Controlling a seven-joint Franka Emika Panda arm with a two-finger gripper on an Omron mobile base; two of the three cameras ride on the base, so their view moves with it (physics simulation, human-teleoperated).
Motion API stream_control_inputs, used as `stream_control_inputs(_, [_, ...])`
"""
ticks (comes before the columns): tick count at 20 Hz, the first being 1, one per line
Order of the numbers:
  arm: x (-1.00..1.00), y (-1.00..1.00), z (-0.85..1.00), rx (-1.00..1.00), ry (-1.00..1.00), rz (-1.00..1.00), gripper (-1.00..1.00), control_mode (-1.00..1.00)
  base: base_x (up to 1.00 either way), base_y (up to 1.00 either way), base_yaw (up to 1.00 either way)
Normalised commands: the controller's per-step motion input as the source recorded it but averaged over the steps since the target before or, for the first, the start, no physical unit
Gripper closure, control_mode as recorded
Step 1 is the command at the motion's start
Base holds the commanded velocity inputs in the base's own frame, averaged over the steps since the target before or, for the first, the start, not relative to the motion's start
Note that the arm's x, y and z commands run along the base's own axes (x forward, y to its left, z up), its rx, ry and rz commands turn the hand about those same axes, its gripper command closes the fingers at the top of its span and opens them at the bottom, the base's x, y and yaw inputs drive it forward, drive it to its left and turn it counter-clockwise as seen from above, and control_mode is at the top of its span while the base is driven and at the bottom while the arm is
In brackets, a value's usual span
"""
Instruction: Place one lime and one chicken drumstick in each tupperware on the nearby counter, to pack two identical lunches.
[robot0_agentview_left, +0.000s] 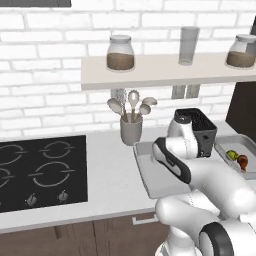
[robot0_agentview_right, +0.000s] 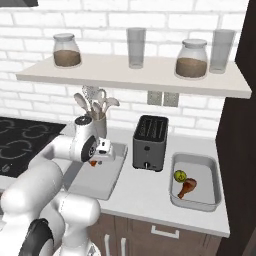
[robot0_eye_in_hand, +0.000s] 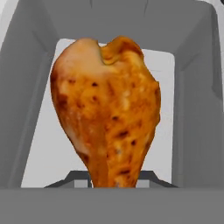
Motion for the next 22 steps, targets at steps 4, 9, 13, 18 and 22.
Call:
stream_control_inputs(4, [-0.05,-0.30,-0.30,0.02,0.00,0.00,1.00,-1.00,0.00,0.00,0.00])
stream_control_inputs(9, [-0.03,-0.09,-0.51,0.02,0.00,0.00,1.00,-1.00,0.00,0.00,0.00])
stream_control_inputs(13, [0.00,0.02,0.10,-0.01,0.00,0.00,-1.00,-1.00,0.00,0.00,0.00])
stream_control_inputs(18, [0.00,0.06,0.38,-0.10,0.06,0.00,-1.00,-1.00,0.00,0.00,0.00])
stream_control_inputs(22, [-0.05,0.01,0.33,-0.11,0.08,0.00,-1.00,-1.00,0.00,0.00,0.00])
